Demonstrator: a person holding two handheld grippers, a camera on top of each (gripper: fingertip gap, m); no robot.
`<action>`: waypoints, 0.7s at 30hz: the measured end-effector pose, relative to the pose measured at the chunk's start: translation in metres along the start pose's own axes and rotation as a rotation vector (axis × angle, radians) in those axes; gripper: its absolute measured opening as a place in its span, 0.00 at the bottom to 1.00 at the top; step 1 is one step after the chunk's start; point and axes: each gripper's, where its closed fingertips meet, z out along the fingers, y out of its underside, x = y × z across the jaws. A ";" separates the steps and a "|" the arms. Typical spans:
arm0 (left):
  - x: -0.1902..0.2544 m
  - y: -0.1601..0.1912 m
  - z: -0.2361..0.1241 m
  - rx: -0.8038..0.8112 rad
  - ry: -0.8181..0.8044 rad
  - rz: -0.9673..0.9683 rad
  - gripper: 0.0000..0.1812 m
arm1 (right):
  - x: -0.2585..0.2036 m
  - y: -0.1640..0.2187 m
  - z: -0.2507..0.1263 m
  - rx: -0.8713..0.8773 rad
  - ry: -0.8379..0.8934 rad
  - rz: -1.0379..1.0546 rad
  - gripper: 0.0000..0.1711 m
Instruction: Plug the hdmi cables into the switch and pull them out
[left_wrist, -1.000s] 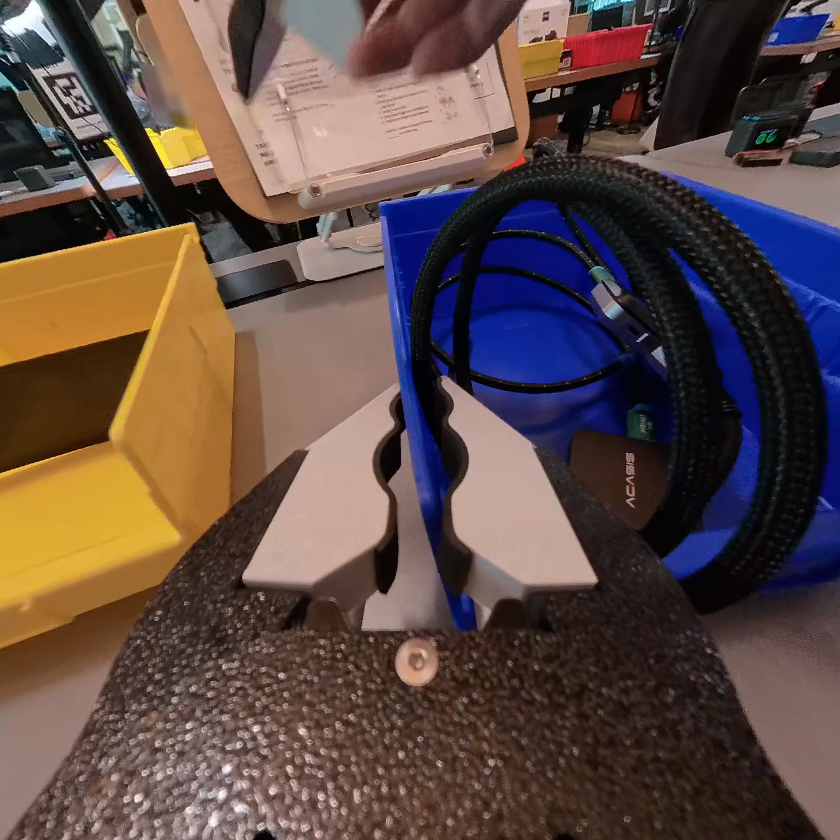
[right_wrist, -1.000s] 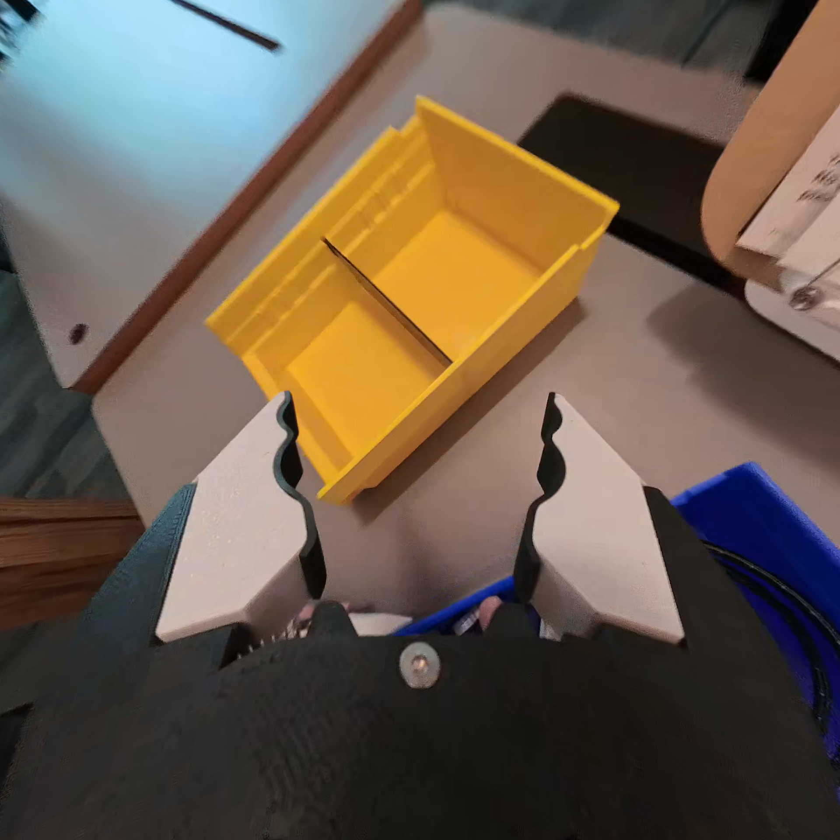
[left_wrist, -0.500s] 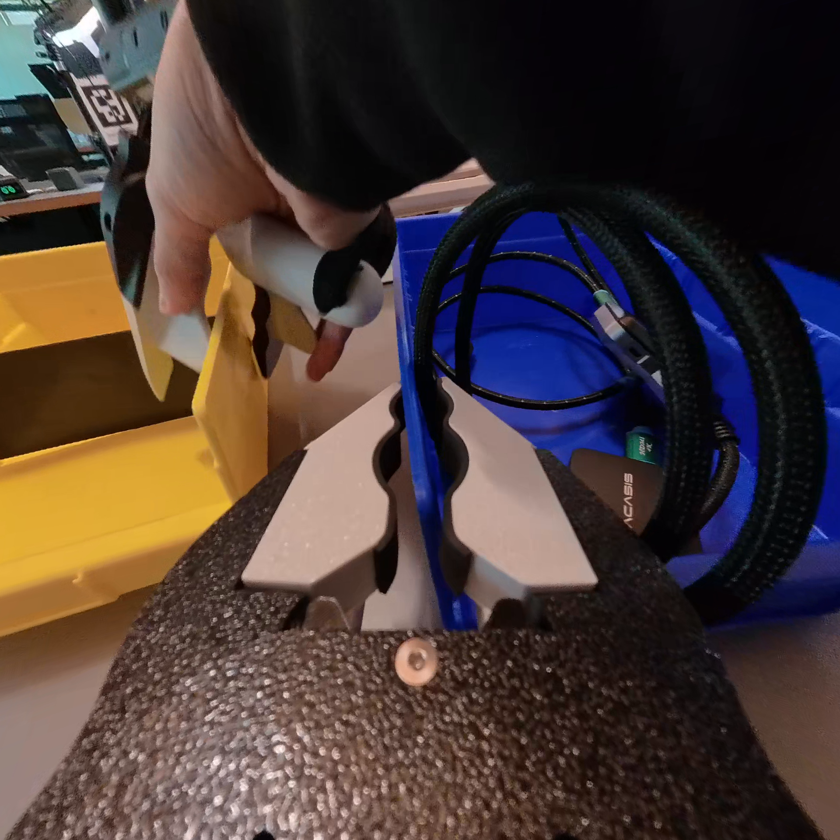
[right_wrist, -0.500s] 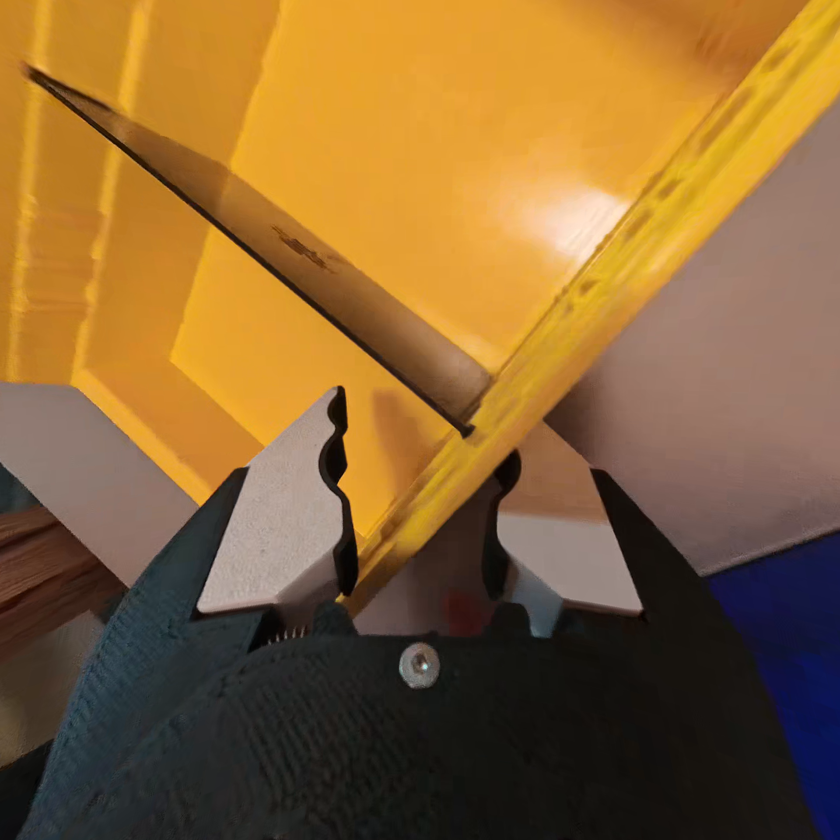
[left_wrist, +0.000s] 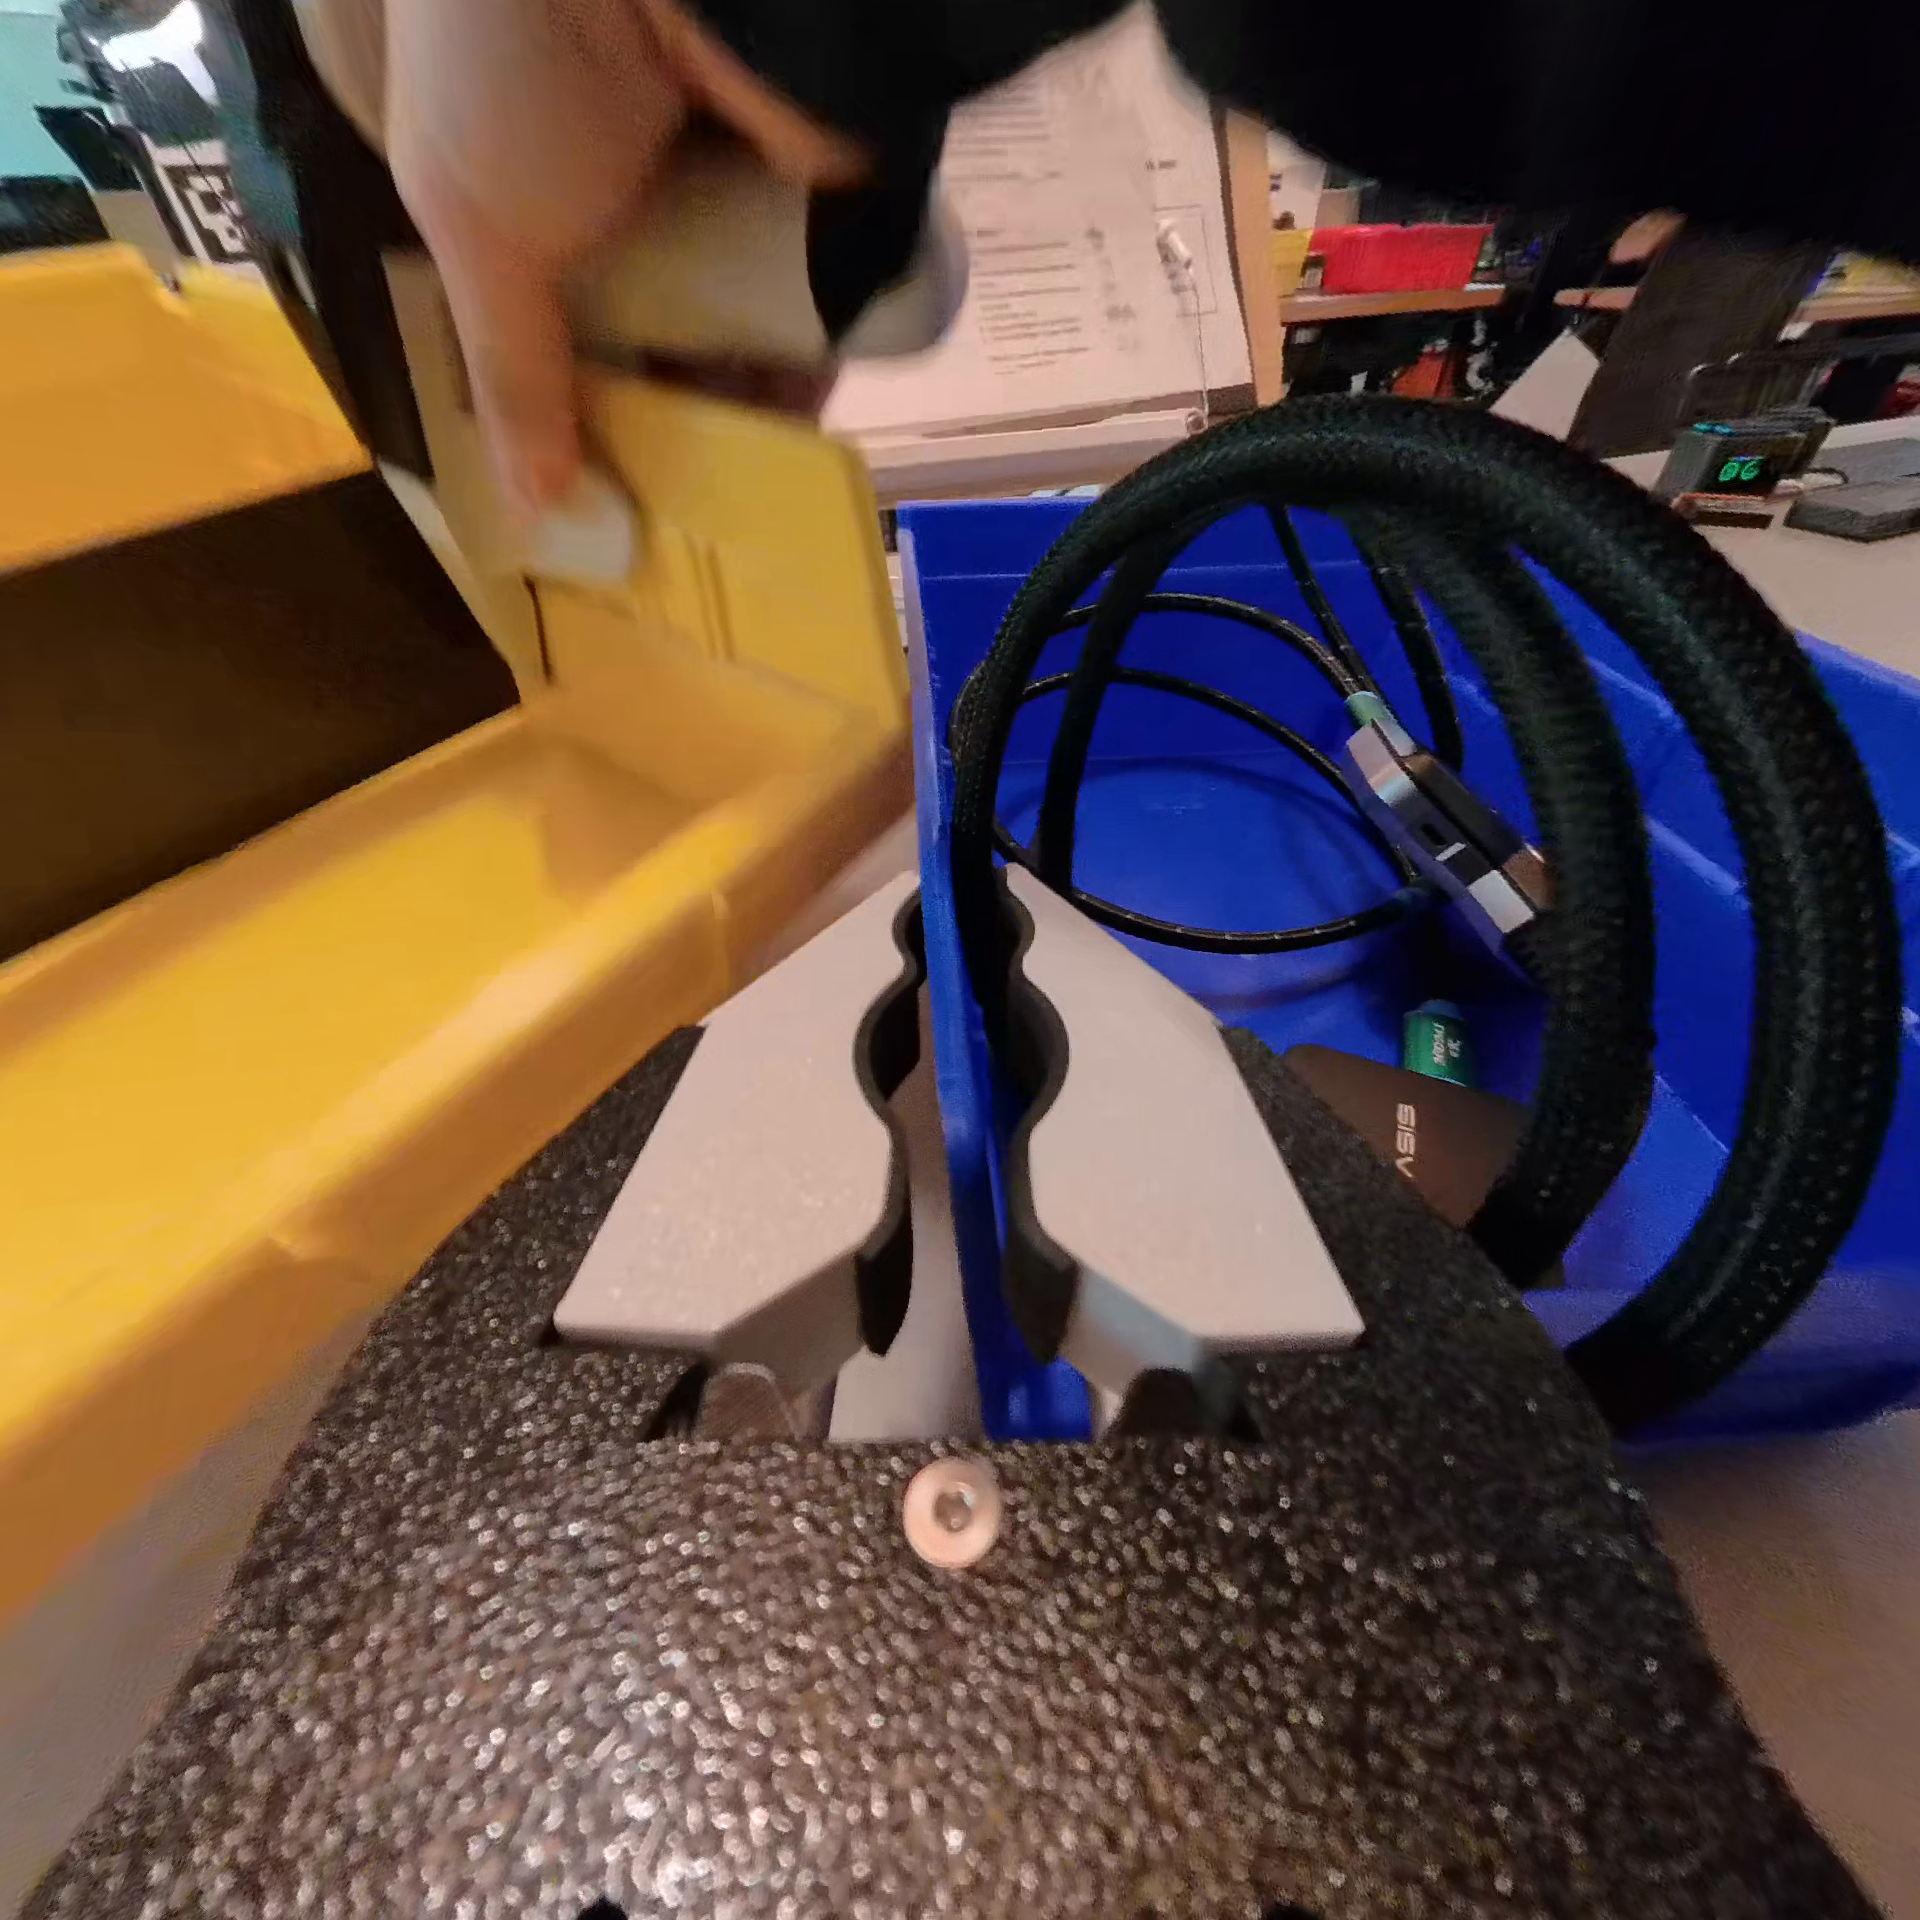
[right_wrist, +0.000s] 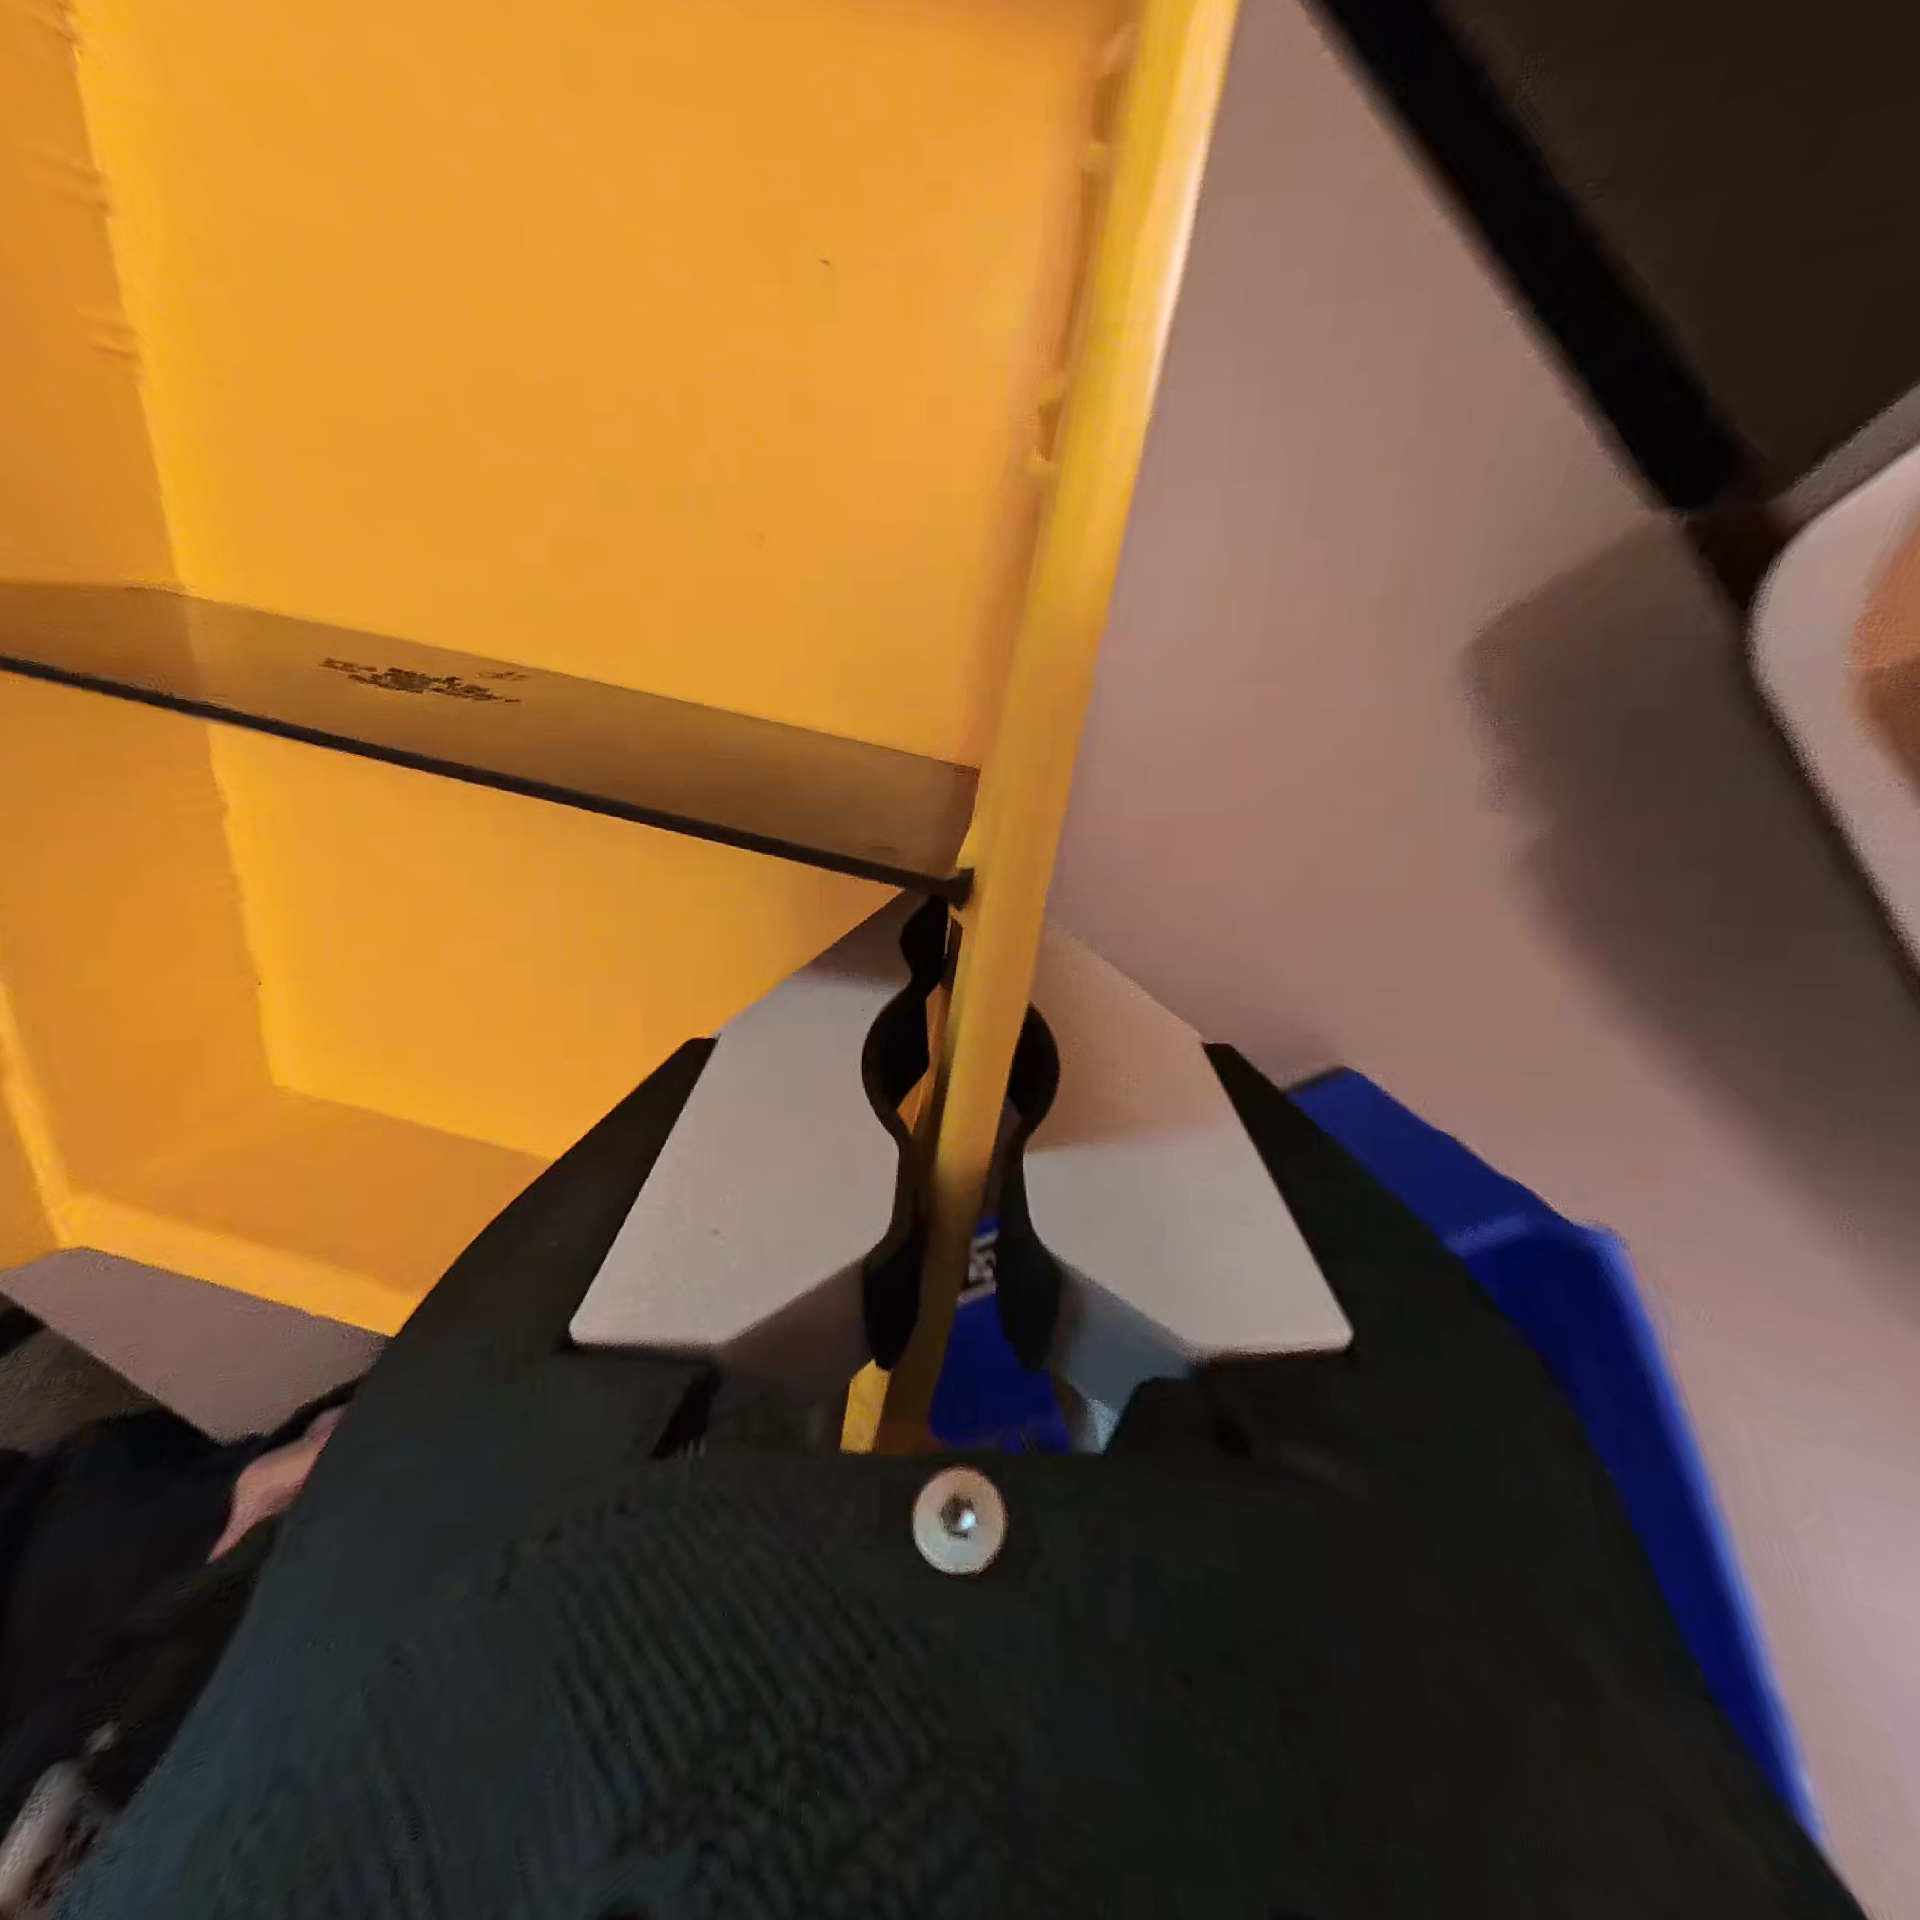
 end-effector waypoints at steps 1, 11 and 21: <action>-0.001 0.001 0.000 -0.004 -0.006 0.000 0.04 | 0.004 -0.009 -0.019 0.019 0.017 0.001 0.02; -0.024 0.004 -0.009 -0.018 -0.042 0.014 0.04 | 0.140 0.019 -0.249 0.358 0.104 0.045 0.02; -0.102 0.011 -0.040 -0.031 -0.257 -0.001 0.04 | 0.299 0.296 -0.273 0.404 0.023 0.301 0.01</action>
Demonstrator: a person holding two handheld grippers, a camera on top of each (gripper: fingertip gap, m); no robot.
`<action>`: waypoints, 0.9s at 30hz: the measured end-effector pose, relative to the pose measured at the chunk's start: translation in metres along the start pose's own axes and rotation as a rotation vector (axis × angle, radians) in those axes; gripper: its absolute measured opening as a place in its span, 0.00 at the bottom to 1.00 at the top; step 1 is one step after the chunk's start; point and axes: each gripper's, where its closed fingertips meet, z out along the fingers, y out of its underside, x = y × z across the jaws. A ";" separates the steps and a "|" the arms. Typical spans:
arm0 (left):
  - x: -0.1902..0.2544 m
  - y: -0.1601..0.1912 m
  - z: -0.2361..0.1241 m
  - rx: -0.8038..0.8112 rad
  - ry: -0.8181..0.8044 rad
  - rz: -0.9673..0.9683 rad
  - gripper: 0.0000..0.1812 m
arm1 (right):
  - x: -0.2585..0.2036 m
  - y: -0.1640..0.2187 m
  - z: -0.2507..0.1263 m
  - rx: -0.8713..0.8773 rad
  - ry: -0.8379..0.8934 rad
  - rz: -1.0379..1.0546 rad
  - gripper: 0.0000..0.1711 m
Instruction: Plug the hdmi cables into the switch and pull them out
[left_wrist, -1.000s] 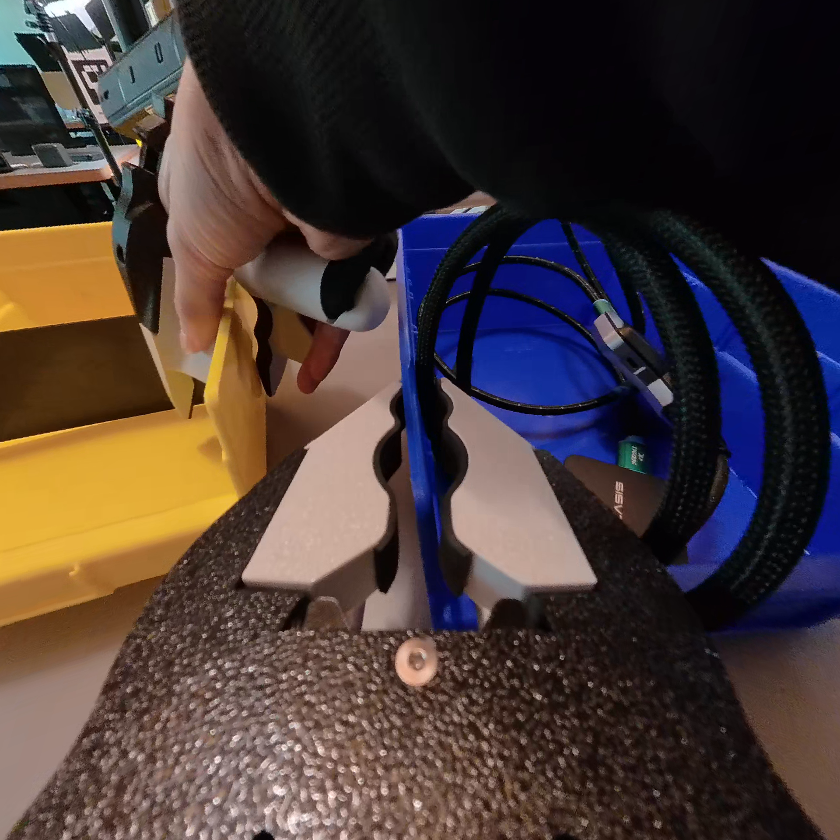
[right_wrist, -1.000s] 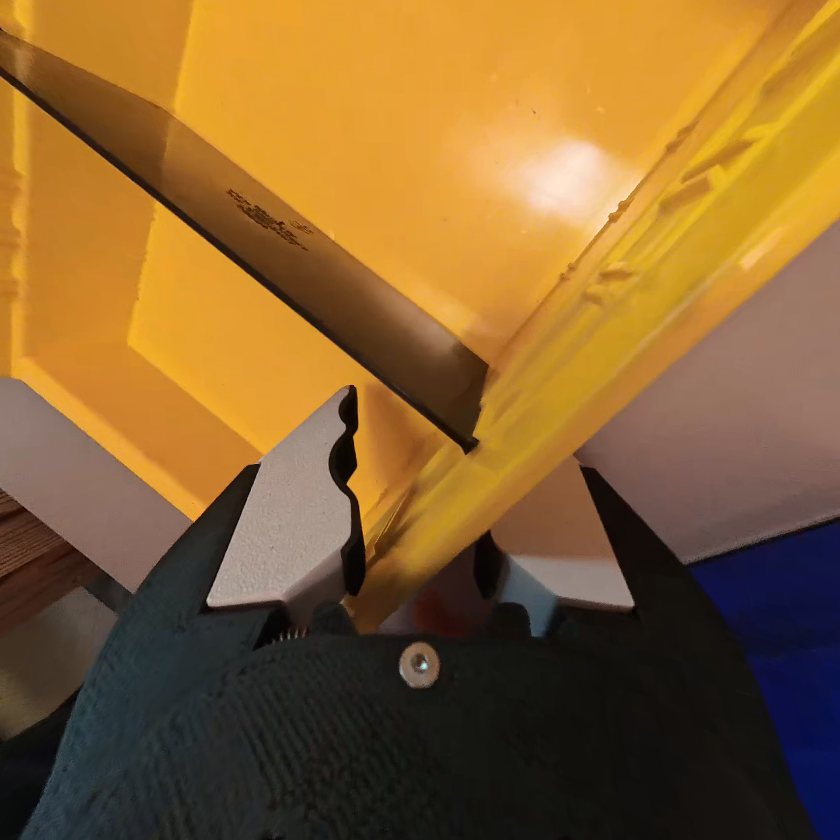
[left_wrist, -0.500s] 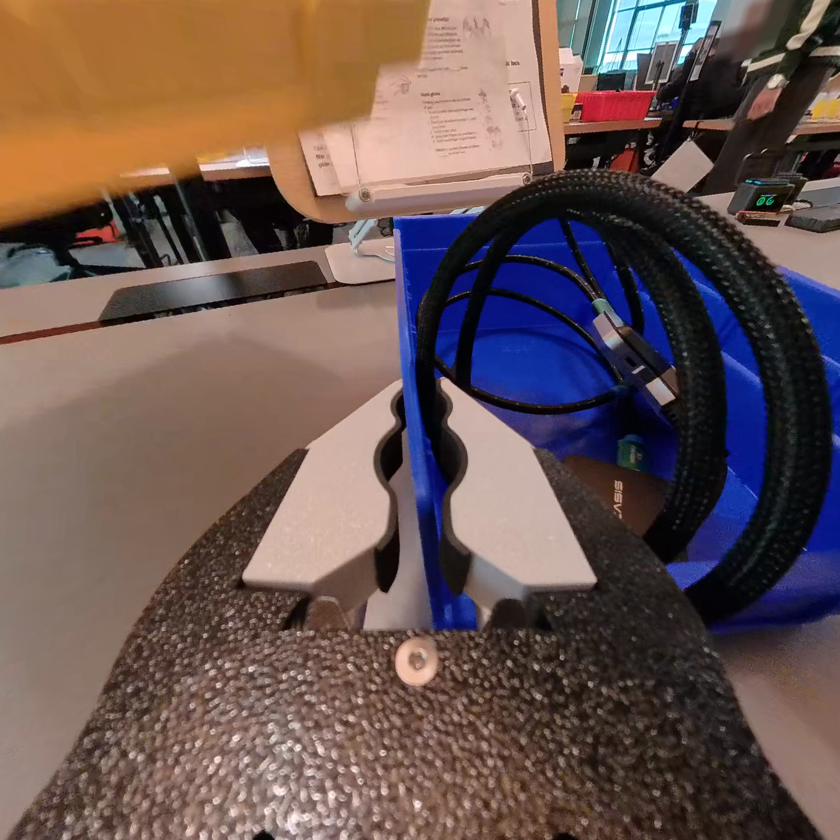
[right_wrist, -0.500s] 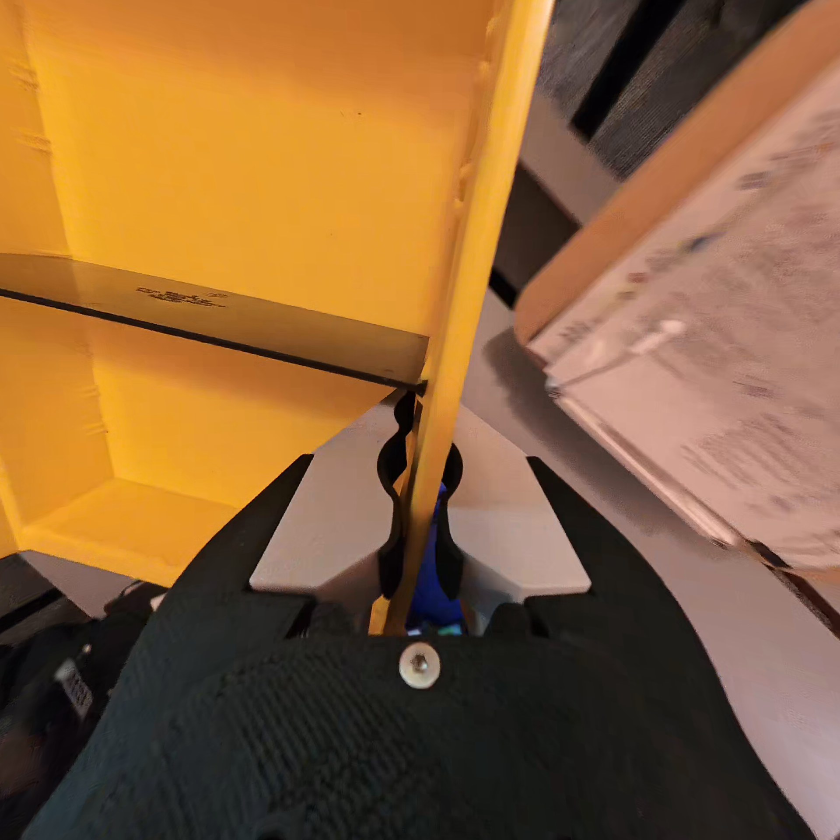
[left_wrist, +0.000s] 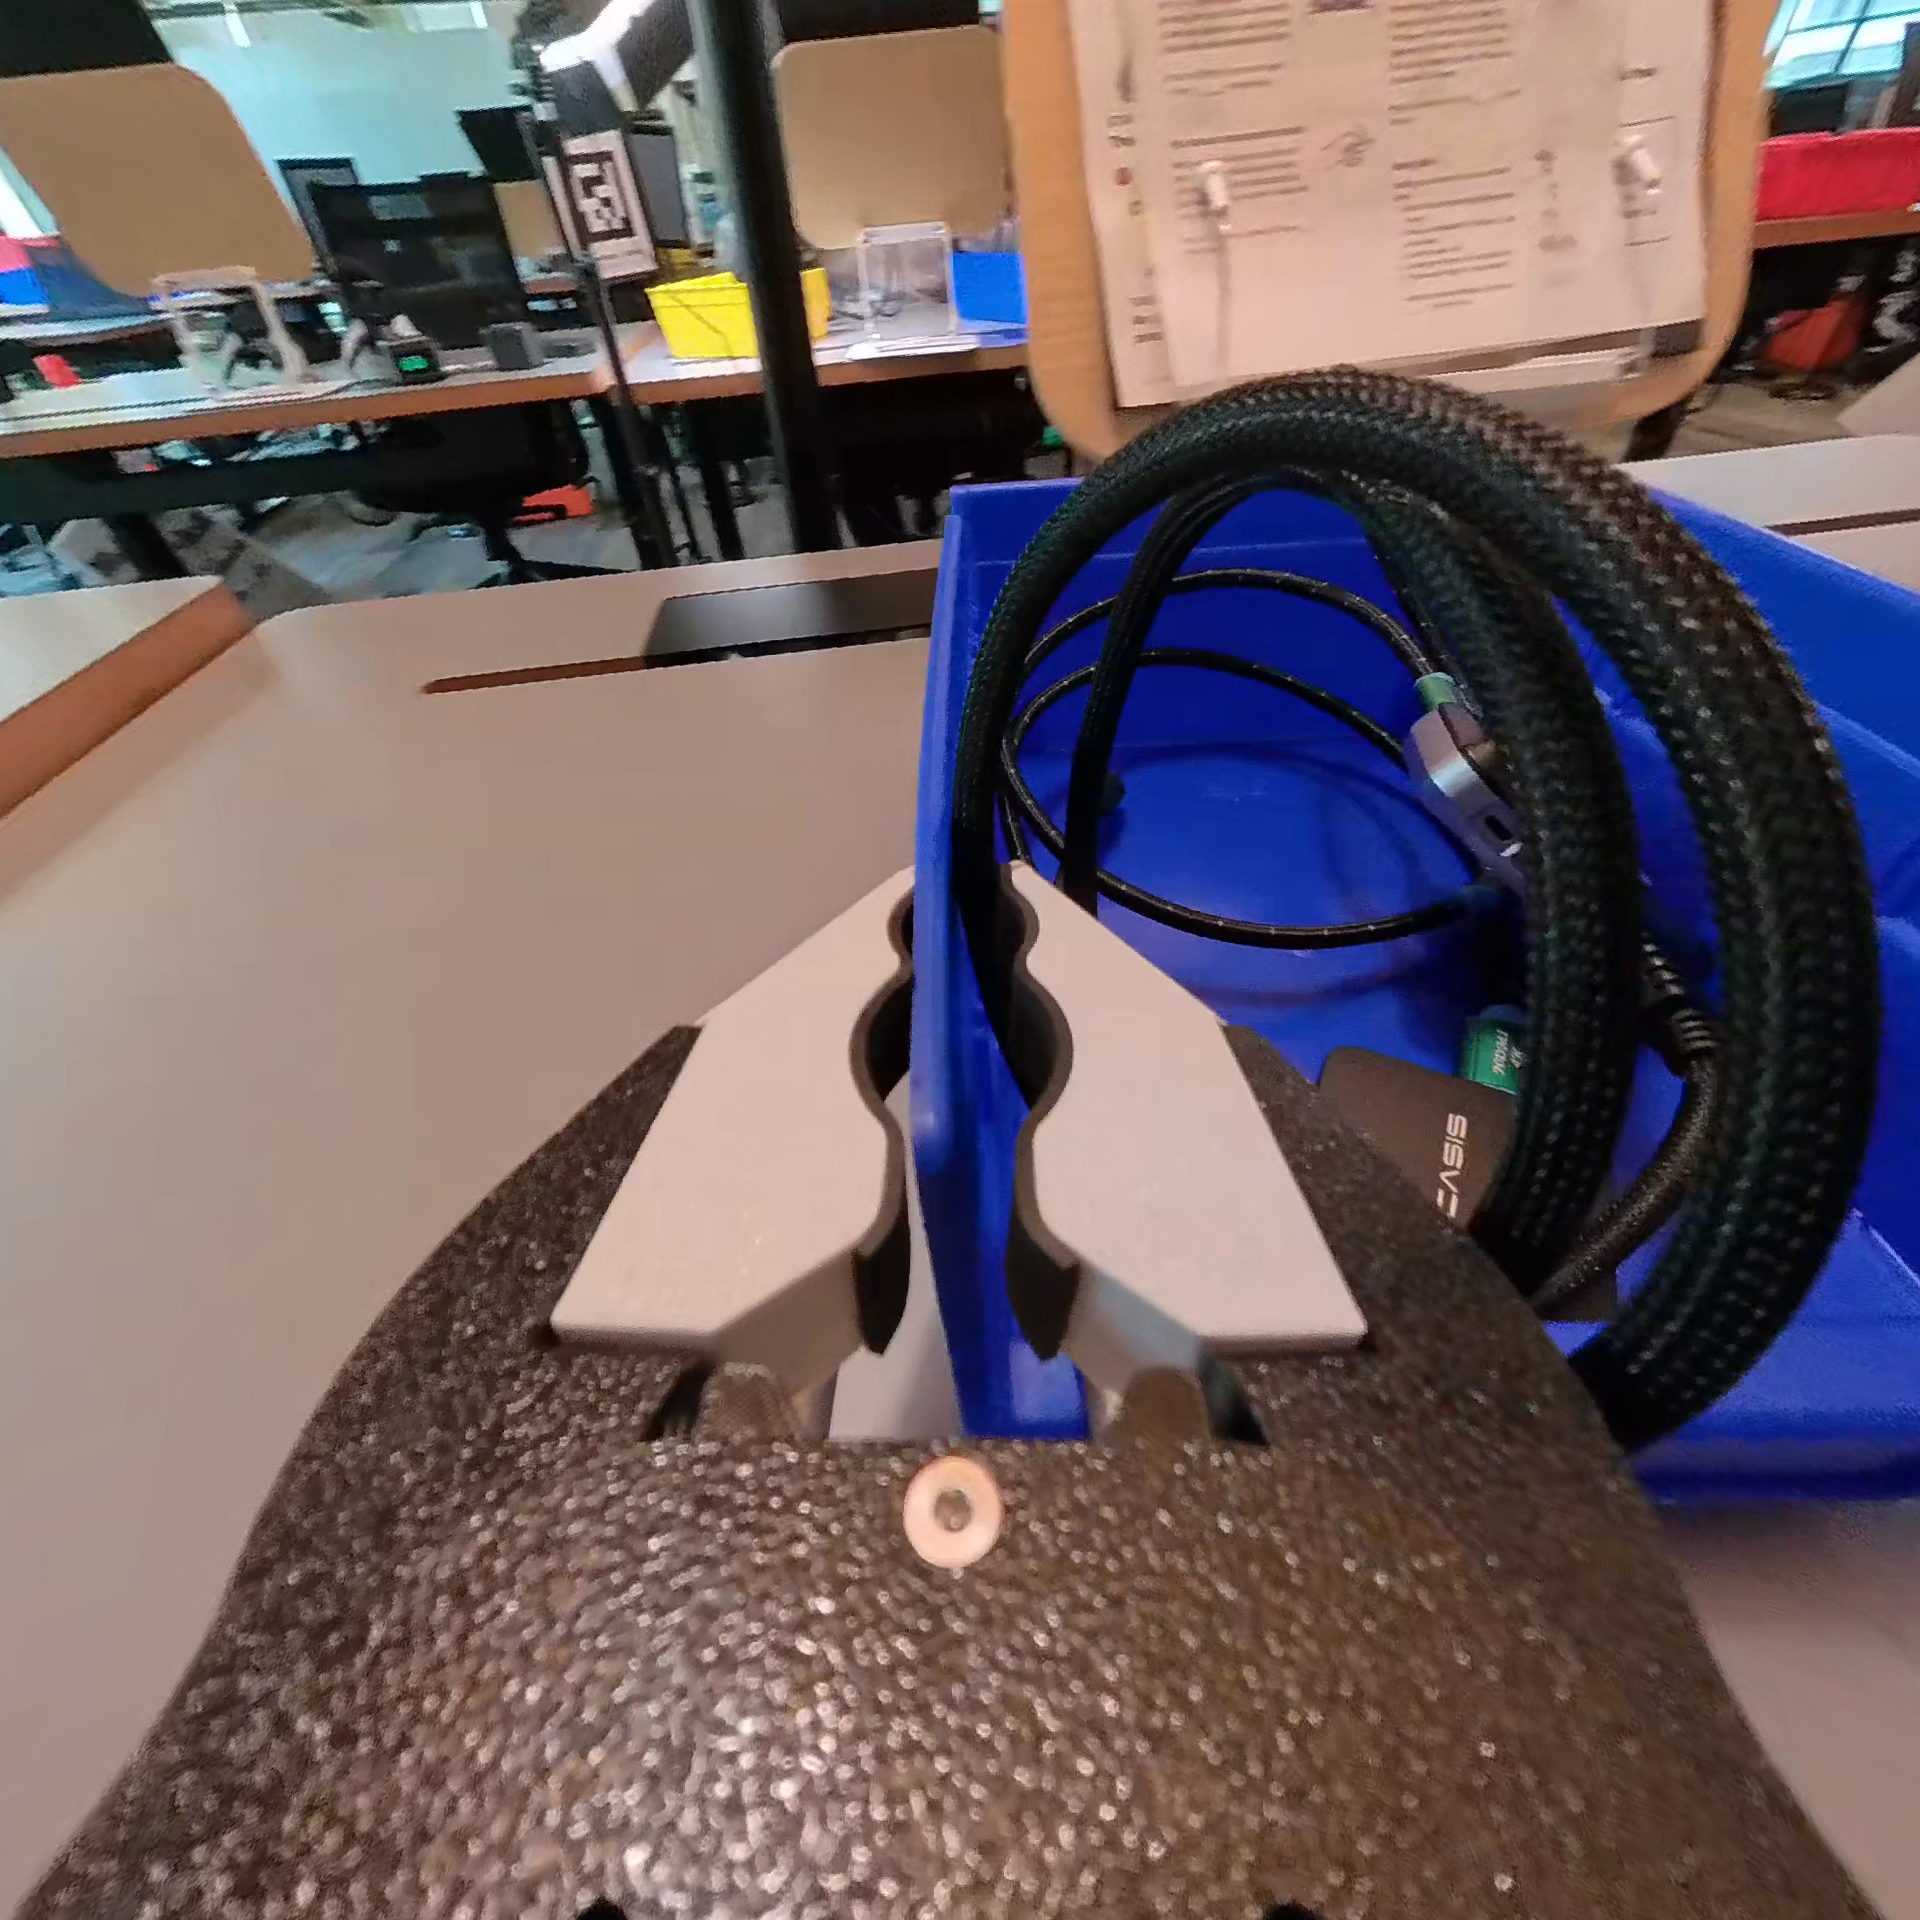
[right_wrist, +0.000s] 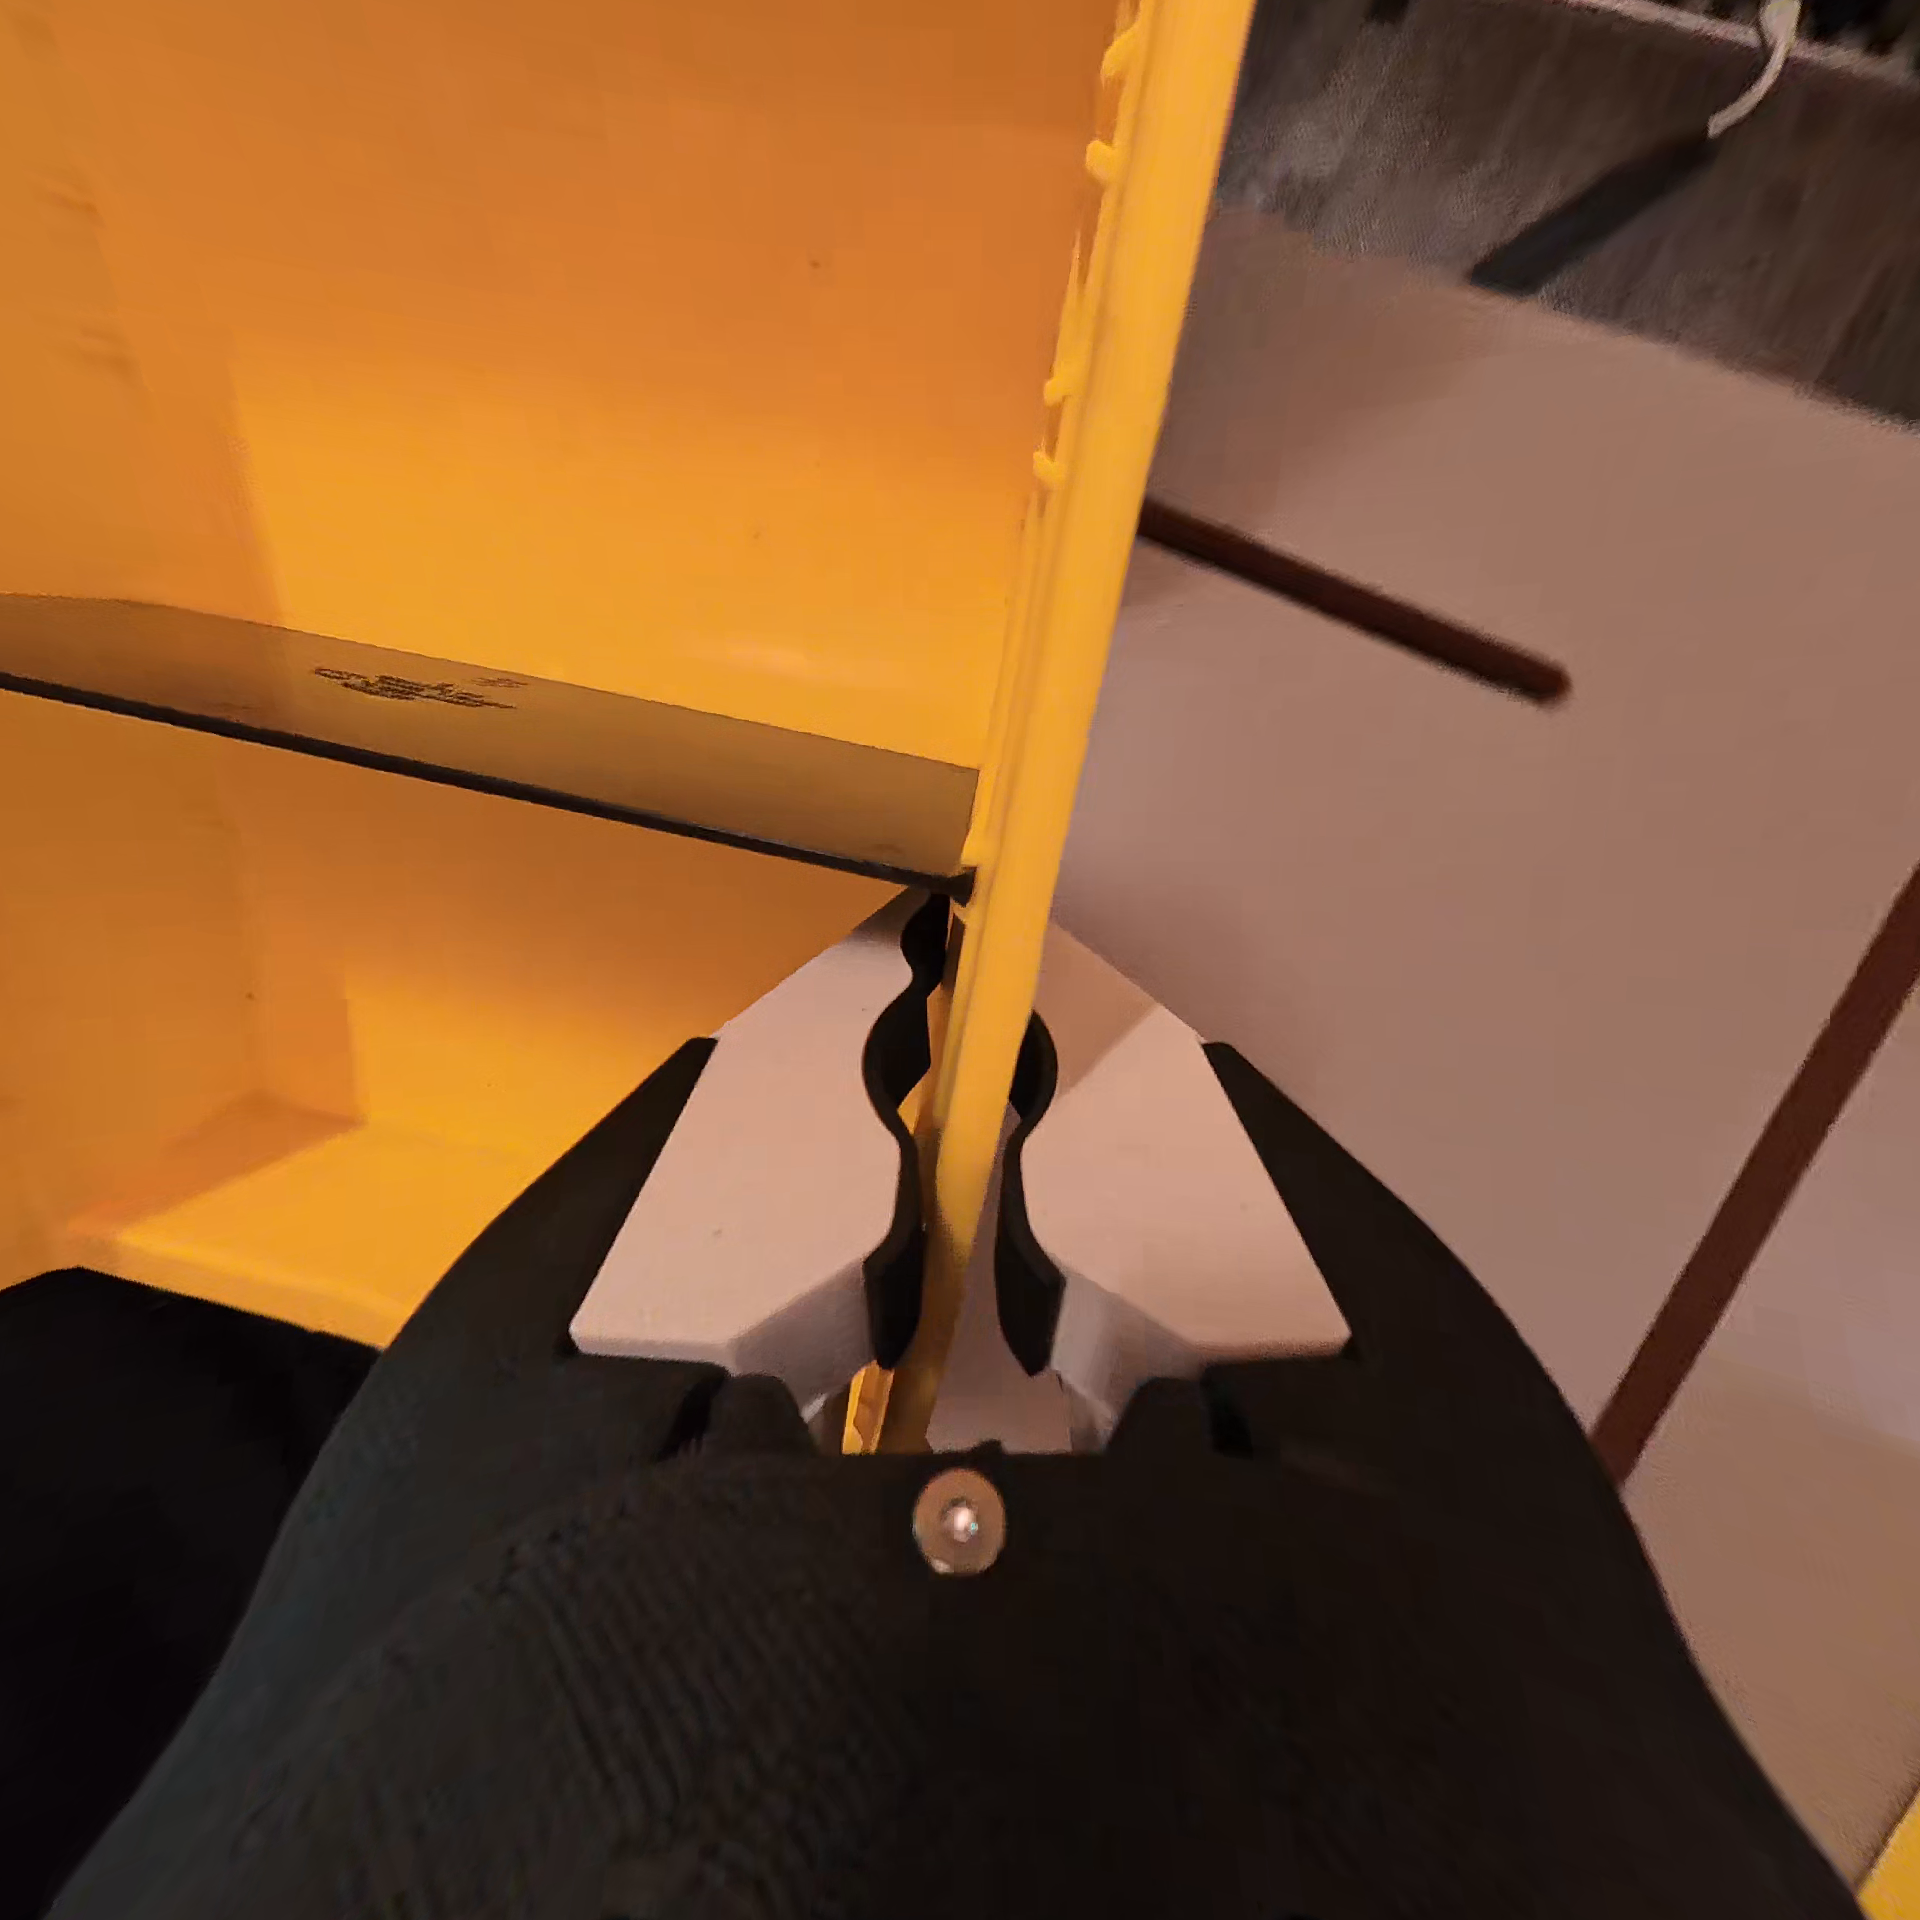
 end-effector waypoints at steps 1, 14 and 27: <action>-0.009 0.001 0.000 -0.003 -0.022 0.001 0.05 | 0.018 0.024 -0.004 -0.008 0.002 0.032 0.02; -0.116 0.000 0.051 -0.051 -0.133 -0.002 0.06 | 0.164 0.250 0.032 -0.170 0.087 0.427 0.04; -0.154 -0.006 0.097 -0.014 -0.129 -0.044 0.04 | 0.194 0.249 0.057 -0.366 0.164 0.204 0.02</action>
